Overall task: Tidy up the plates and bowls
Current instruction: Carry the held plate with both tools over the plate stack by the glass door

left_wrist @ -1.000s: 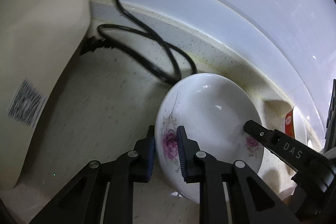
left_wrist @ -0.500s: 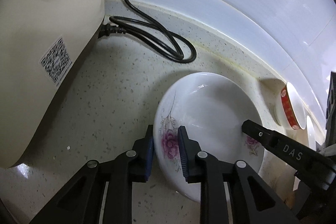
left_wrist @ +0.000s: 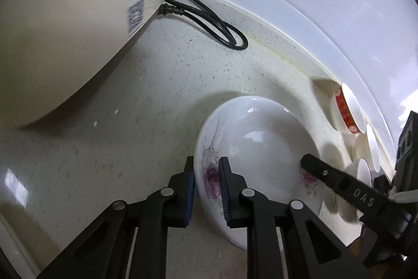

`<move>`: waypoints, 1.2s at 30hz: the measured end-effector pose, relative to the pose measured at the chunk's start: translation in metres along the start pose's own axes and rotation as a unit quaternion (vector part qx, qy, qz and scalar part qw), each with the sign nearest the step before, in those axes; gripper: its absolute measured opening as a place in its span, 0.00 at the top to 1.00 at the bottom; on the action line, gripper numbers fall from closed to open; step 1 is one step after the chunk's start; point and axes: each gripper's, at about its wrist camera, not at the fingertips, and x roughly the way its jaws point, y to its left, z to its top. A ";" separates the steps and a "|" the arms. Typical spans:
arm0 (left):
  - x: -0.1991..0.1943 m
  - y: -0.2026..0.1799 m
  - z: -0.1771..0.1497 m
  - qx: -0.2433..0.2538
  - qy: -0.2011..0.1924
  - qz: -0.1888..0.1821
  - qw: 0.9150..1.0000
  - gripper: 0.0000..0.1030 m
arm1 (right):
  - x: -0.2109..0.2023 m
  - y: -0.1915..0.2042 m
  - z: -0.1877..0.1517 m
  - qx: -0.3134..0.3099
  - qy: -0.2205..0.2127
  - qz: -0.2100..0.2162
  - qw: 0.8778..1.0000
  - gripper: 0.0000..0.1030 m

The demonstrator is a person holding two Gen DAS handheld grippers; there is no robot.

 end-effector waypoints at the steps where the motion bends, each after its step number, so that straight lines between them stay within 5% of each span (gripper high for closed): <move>1: -0.003 0.002 -0.002 -0.002 0.001 -0.002 1.000 0.82 | 0.001 0.001 -0.003 -0.001 0.001 0.001 1.000 0.84; 36: -0.089 0.015 -0.033 -0.001 -0.045 -0.015 0.999 0.82 | -0.064 0.017 -0.049 -0.030 -0.033 0.030 0.999 0.84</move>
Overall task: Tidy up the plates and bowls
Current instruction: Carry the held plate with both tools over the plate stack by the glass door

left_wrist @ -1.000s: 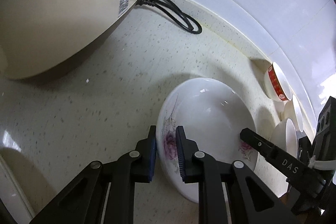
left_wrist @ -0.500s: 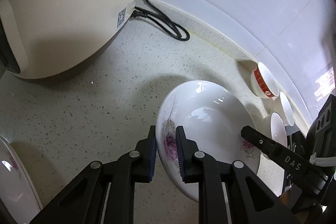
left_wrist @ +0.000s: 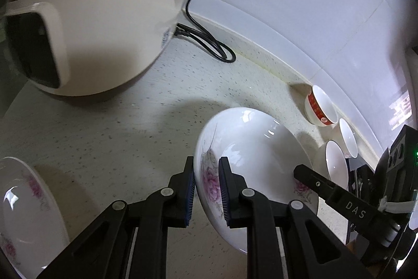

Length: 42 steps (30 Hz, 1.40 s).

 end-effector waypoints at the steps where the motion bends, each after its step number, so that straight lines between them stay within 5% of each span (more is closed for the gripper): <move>1: -0.003 0.002 -0.001 -0.003 -0.003 0.002 1.000 0.82 | 0.000 0.003 -0.001 -0.002 0.001 0.002 1.000 0.84; 25: -0.082 0.093 -0.023 -0.092 -0.056 0.058 0.992 0.82 | 0.009 0.113 -0.033 -0.084 0.024 0.064 0.994 0.84; 42: -0.140 0.186 -0.067 -0.187 -0.081 0.133 0.970 0.82 | 0.039 0.213 -0.080 -0.199 0.061 0.105 0.972 0.84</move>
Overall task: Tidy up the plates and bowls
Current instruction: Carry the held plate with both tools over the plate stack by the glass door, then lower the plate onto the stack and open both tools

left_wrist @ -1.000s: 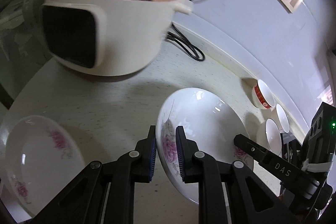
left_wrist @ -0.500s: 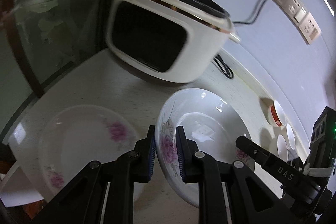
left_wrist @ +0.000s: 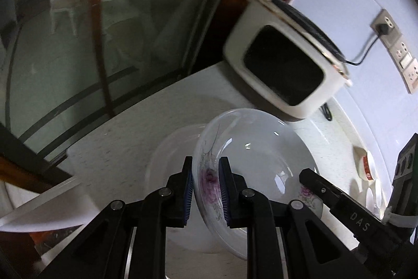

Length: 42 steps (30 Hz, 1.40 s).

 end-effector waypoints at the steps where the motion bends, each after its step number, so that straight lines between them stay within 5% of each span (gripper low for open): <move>1: 0.001 0.003 -0.001 -0.003 0.000 0.004 1.000 0.82 | 0.002 0.001 -0.001 -0.003 0.003 0.000 1.000 0.84; 23: 0.016 0.009 -0.017 0.054 -0.018 0.078 0.995 0.80 | 0.027 0.020 -0.021 -0.066 0.019 -0.028 0.997 0.81; 26: 0.017 0.008 -0.016 0.056 -0.015 0.088 0.994 0.65 | 0.026 0.022 -0.021 -0.061 0.020 -0.019 0.998 0.77; 42: 0.005 -0.005 -0.017 0.074 -0.055 0.087 0.992 0.41 | 0.009 0.014 -0.022 -0.046 -0.008 -0.004 0.999 0.51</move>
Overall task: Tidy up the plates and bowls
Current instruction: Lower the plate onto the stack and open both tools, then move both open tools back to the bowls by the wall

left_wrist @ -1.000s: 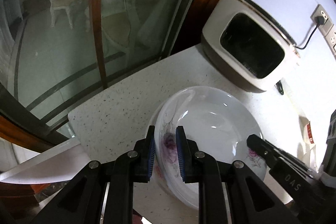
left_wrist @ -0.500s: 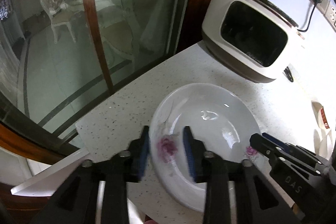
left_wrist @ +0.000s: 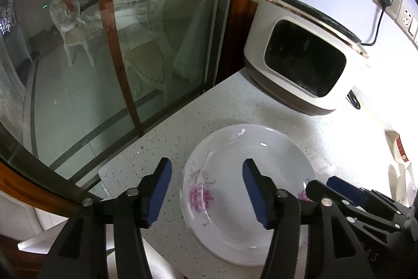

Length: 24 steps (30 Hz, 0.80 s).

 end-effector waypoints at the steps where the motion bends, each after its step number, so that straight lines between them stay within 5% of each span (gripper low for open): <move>1: -0.001 -0.003 0.000 0.003 -0.001 0.001 1.000 0.39 | -0.001 -0.003 0.000 0.005 0.000 0.000 1.000 0.50; 16: 0.001 -0.037 0.007 0.077 -0.013 -0.023 0.997 0.30 | -0.026 -0.035 -0.011 0.082 -0.029 -0.018 0.996 0.30; 24: 0.003 -0.072 0.004 0.118 0.001 -0.076 0.990 0.27 | -0.047 -0.070 -0.030 0.144 -0.046 -0.038 0.988 0.27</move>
